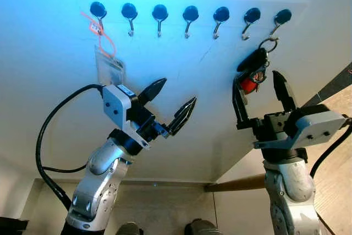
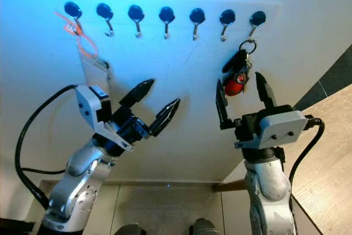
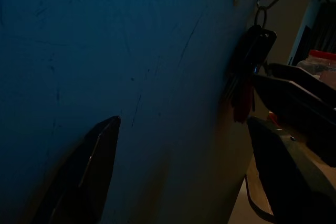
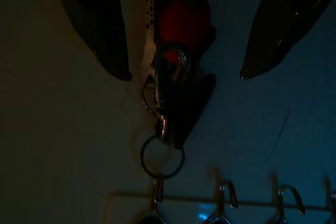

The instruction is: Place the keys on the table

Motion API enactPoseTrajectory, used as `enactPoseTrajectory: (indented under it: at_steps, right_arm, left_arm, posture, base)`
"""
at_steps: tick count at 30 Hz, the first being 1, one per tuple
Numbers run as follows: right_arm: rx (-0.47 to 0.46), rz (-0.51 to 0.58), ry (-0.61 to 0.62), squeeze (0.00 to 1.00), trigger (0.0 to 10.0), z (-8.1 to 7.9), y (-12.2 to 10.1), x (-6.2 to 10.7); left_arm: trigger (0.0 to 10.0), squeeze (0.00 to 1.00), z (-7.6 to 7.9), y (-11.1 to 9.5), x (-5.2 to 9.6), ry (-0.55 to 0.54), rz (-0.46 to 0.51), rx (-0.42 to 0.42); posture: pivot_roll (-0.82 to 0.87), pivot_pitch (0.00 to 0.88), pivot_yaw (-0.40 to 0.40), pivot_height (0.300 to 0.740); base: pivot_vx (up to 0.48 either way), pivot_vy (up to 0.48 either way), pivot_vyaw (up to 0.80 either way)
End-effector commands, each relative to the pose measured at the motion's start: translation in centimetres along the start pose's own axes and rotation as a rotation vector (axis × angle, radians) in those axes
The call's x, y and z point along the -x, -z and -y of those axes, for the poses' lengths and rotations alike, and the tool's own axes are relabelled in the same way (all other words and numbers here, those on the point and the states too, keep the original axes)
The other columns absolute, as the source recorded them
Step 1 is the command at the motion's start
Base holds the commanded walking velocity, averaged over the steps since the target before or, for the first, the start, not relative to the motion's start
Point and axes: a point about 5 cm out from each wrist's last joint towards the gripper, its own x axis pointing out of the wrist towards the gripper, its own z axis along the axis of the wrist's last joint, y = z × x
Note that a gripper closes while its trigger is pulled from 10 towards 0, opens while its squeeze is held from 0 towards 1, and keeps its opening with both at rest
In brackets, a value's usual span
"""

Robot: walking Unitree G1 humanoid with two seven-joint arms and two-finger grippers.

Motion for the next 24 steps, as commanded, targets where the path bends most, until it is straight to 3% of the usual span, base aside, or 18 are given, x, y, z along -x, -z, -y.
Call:
enactPoseTrajectory:
  at_steps: [1, 15, 24]
  right_arm:
    - [0.006, -0.001, 0.011, 0.00, 10.0, 0.4, 0.3, 0.2]
    - [0.031, 0.003, -0.019, 0.00, 10.0, 0.7, 2.0, -0.5]
    - [0.035, 0.048, -0.098, 0.00, 10.0, -0.2, 2.2, -1.3]
  left_arm:
    - [10.0, 0.00, 0.1, 0.2, 0.0, 0.008, -0.014, -0.005]
    - [10.0, 0.00, 0.0, 0.1, -0.1, 0.003, -0.013, -0.011]
    - [10.0, 0.00, 0.0, 0.1, -0.2, -0.004, -0.005, -0.016]
  posture:
    - [0.00, 0.109, -0.031, 0.740]
    - [0.00, 0.118, -0.025, 0.740]
    - [0.00, 0.116, -0.029, 0.740]
  base:
    - [0.000, 0.000, 0.00]
    - [0.000, 0.000, 0.00]
    - [0.000, 0.000, 0.00]
